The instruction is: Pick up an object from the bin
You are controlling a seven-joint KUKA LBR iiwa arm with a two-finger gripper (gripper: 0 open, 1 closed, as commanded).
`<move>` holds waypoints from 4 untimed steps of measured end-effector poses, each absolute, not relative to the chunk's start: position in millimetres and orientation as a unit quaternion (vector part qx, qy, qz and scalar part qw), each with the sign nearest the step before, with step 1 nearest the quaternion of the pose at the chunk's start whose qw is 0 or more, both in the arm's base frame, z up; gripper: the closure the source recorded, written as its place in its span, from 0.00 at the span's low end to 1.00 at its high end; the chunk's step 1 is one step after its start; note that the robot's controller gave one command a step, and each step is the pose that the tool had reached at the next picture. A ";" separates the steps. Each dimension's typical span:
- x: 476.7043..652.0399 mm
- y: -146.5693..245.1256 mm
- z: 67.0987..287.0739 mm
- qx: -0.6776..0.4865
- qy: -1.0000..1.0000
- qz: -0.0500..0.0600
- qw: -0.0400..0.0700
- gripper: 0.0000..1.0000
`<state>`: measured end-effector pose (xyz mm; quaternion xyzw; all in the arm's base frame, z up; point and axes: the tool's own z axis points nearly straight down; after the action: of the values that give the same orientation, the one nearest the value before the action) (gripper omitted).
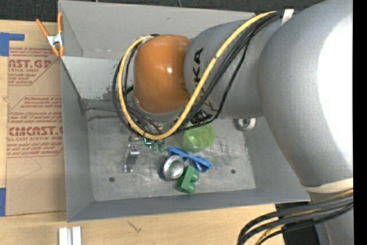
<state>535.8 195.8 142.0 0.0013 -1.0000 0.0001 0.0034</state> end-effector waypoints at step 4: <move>526.4 0.6 74.5 0.146 -0.989 -0.001 -0.006 1.00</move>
Offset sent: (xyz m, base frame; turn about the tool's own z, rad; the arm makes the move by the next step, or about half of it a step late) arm -0.0527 -0.0691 -0.0431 -0.2571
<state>526.4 0.6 74.5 0.1455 -0.9893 -0.0005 -0.0055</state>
